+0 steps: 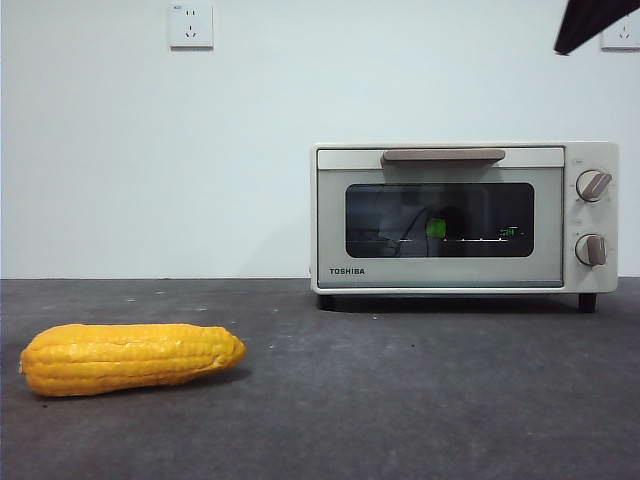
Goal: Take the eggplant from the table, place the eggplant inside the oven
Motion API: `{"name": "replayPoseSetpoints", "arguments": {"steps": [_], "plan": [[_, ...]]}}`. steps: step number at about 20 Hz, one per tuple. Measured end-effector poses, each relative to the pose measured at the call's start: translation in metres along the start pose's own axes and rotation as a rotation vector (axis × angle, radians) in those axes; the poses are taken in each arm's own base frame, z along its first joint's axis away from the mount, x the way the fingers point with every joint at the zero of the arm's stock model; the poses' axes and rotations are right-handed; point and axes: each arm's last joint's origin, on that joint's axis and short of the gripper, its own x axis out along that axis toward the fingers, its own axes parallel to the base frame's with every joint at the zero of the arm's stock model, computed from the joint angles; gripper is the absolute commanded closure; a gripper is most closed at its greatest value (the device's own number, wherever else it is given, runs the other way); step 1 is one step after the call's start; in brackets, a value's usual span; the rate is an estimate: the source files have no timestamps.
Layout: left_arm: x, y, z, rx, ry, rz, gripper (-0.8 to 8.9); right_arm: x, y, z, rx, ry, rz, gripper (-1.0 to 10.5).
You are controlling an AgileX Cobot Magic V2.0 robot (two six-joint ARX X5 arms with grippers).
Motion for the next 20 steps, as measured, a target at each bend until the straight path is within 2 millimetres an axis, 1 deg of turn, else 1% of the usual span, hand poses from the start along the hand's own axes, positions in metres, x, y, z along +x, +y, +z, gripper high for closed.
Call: {"name": "replayPoseSetpoints", "arguments": {"steps": [2, 4, 6, 12, 20], "plan": [[0.013, -0.005, -0.039, -0.044, 0.067, -0.01, 8.18, 0.0, 0.0, 0.007, -0.025, -0.065, -0.003, 9.5], [0.022, -0.008, -0.069, -0.084, 0.104, -0.013, 8.18, -0.001, 0.0, 0.012, -0.046, -0.12, -0.006, 9.5], [0.028, -0.011, -0.09, -0.112, 0.128, -0.006, 8.17, -0.001, 0.0, 0.017, -0.064, -0.168, -0.009, 9.5], [0.036, -0.013, -0.137, -0.159, 0.236, 0.138, 8.17, -0.002, 0.0, 0.021, -0.079, -0.208, -0.011, 9.5], [0.041, -0.018, -0.175, -0.26, 0.284, 0.17, 8.17, -0.002, 0.0, 0.021, -0.08, -0.209, -0.011, 9.5]]}}
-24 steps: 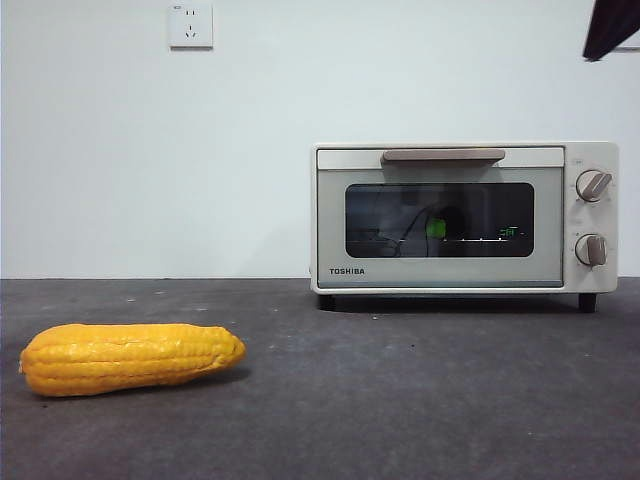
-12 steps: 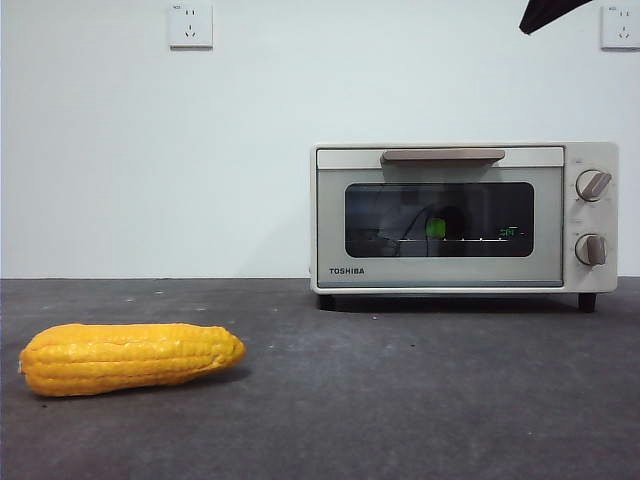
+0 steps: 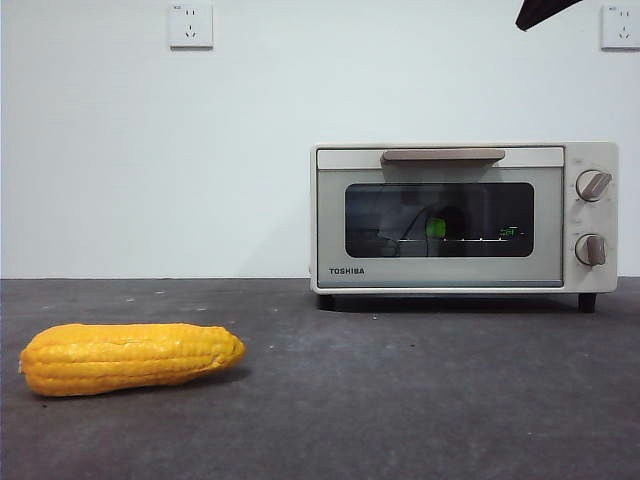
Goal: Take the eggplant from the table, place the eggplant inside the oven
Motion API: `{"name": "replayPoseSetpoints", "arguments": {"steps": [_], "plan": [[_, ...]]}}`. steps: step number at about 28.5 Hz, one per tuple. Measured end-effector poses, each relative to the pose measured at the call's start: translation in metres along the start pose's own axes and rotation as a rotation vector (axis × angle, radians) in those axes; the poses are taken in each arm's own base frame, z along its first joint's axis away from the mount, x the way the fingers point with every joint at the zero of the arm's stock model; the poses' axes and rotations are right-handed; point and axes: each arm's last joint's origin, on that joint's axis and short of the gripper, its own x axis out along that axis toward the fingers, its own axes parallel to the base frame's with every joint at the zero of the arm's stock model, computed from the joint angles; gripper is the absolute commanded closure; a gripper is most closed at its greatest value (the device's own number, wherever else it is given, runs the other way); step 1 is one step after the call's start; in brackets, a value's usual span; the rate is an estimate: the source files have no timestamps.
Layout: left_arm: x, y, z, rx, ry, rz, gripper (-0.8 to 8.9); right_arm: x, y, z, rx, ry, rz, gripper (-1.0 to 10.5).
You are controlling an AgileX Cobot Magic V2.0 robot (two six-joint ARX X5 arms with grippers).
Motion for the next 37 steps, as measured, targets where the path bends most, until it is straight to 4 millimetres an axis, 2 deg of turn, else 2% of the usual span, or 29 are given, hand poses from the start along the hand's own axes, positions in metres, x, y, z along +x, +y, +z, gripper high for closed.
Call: {"name": "replayPoseSetpoints", "arguments": {"steps": [4, 37], "plan": [[0.0039, 0.0001, -0.0095, -0.026, 0.032, -0.003, 8.17, 0.0, 0.0, 0.0, 0.0, 0.0, 0.0, 9.5], [0.0042, -0.0024, -0.0101, -0.046, 0.043, -0.048, 8.17, -0.0001, -0.0002, 0.0, 0.0, 0.0, -0.009, 9.5]]}}
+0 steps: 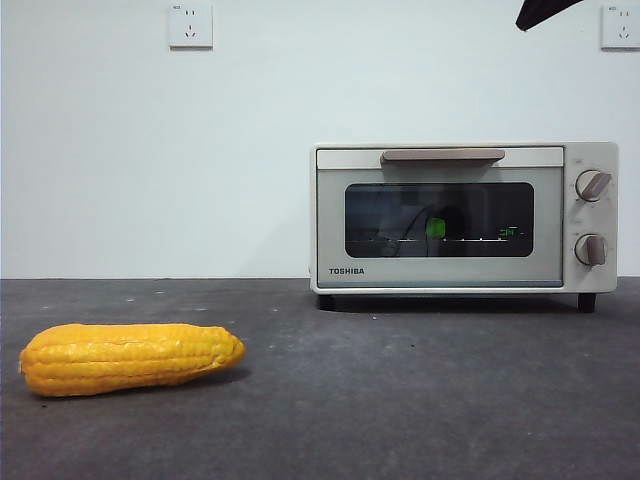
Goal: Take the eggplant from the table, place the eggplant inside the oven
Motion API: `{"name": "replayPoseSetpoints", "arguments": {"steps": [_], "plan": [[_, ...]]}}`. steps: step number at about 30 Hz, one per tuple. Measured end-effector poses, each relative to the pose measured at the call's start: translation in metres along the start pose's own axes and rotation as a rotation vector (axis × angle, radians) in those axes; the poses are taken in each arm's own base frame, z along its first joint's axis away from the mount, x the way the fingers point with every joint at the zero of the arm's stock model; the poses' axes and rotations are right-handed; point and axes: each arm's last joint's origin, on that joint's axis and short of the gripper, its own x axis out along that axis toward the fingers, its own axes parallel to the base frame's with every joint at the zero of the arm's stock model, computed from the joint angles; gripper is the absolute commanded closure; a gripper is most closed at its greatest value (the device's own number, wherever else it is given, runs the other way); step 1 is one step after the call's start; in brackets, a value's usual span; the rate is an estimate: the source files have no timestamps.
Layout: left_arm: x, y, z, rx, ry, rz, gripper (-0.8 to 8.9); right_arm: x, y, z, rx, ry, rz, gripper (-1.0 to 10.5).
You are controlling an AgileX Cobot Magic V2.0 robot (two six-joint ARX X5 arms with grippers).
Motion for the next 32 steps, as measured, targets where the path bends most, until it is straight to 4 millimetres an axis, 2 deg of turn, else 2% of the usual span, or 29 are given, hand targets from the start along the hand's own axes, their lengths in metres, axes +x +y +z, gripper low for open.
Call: {"name": "replayPoseSetpoints", "arguments": {"steps": [2, 5, 14, 21, 28, 32], "plan": [[0.0, 0.0, 0.0, 0.0, 0.0, 0.0, 8.17, -0.003, 0.0, 0.0, -0.002, -0.003, -0.029, 9.5], [0.0, 0.0, 0.0, 0.0, 0.0, 0.0, 8.17, -0.016, 0.003, -0.001, -0.032, -0.036, -0.112, 9.5], [0.0, 0.0, 0.0, 0.0, 0.0, 0.0, 8.17, -0.1, 0.03, -0.015, -0.111, -0.261, -0.284, 9.5], [0.0, 0.0, 0.0, 0.0, 0.0, 0.0, 8.17, -0.152, 0.044, -0.047, -0.092, -0.312, -0.362, 9.5], [0.0, 0.0, 0.0, 0.0, 0.0, 0.0, 8.17, -0.184, 0.055, -0.08, -0.062, -0.365, -0.445, 9.5], [0.0, 0.0, 0.0, 0.0, 0.0, 0.0, 8.17, -0.183, 0.056, -0.103, -0.061, -0.418, -0.478, 9.5]]}}
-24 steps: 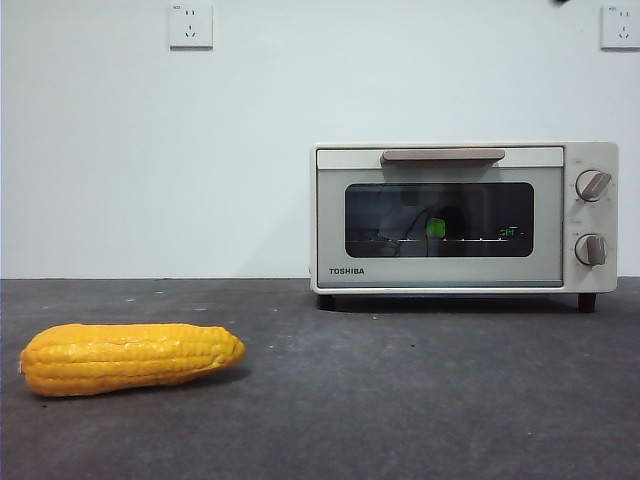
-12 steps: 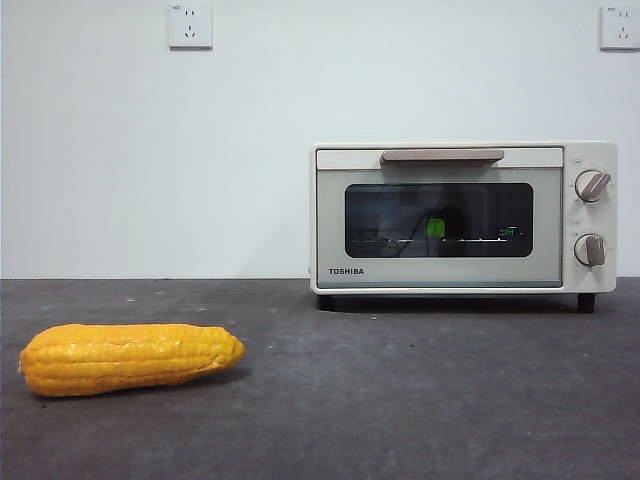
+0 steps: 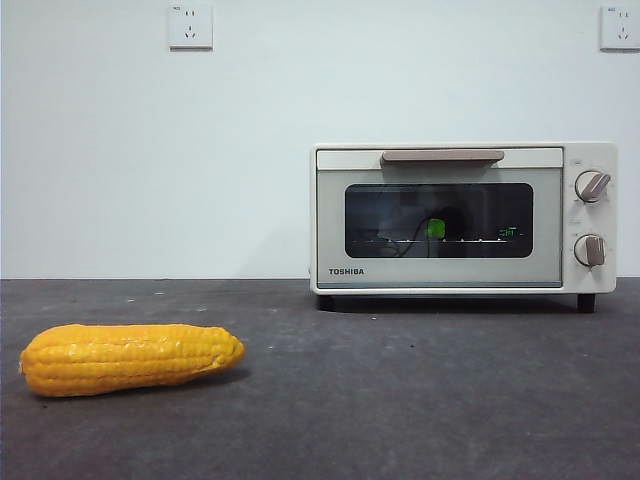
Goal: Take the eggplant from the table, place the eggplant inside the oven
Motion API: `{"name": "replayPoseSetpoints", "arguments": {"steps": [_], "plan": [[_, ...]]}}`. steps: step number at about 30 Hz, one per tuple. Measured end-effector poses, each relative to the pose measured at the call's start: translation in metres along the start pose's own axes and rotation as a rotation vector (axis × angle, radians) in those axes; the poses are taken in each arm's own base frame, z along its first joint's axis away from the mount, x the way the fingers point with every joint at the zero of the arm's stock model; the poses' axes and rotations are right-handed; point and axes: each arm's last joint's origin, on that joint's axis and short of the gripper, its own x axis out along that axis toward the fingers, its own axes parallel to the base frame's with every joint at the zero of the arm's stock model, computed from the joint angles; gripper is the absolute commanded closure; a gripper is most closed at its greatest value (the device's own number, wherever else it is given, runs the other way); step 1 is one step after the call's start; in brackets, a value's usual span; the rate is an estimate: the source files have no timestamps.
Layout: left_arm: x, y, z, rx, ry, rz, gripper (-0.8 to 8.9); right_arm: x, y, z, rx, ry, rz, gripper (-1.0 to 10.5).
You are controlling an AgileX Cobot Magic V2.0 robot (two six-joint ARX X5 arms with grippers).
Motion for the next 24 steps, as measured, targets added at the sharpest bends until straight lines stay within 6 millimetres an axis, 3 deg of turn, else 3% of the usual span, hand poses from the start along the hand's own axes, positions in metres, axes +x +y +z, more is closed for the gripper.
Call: {"name": "replayPoseSetpoints", "arguments": {"steps": [8, 16, 24], "plan": [[0.0, 0.0, 0.0, 0.0, 0.0, 0.0, 8.17, 0.03, 0.005, -0.067, -0.004, -0.1, -0.017, 9.5], [0.0, 0.0, 0.0, 0.0, 0.0, 0.0, 8.17, 0.074, 0.01, -0.144, -0.002, -0.07, -0.014, 9.5], [0.0, 0.0, 0.0, 0.0, 0.0, 0.0, 8.17, 0.098, 0.016, -0.207, -0.002, -0.058, -0.013, 9.5]]}}
